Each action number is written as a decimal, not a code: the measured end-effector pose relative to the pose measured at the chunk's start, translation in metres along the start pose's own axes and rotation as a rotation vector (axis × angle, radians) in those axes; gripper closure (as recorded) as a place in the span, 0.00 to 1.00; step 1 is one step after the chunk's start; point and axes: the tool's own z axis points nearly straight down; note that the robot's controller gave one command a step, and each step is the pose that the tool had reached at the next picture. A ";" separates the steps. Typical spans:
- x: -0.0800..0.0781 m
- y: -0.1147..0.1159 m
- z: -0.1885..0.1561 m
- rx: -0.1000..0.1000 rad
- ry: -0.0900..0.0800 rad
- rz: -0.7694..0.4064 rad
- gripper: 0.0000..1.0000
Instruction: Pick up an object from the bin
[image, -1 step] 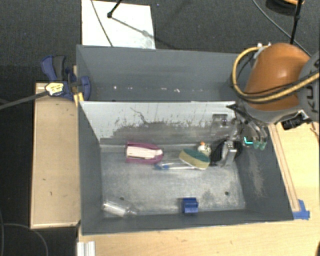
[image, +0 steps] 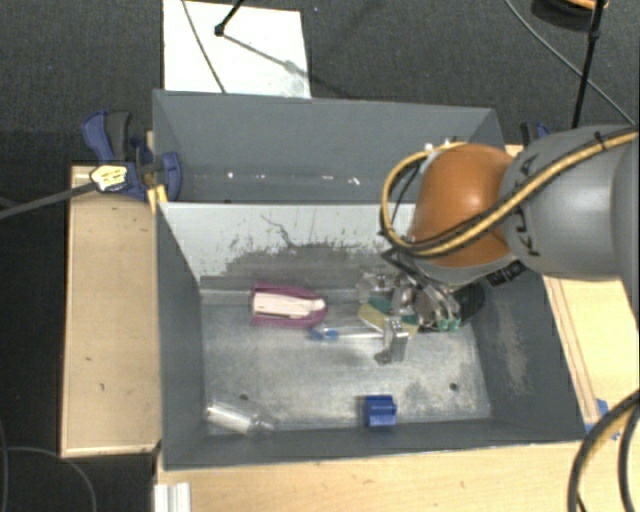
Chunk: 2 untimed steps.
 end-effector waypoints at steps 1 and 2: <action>-0.015 -0.011 0.052 0.003 0.000 -0.075 0.00; -0.016 -0.011 0.049 0.003 -0.003 -0.075 1.00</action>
Offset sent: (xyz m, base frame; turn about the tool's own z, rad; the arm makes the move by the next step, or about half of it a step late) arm 0.0163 -0.0093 -0.0494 -0.0754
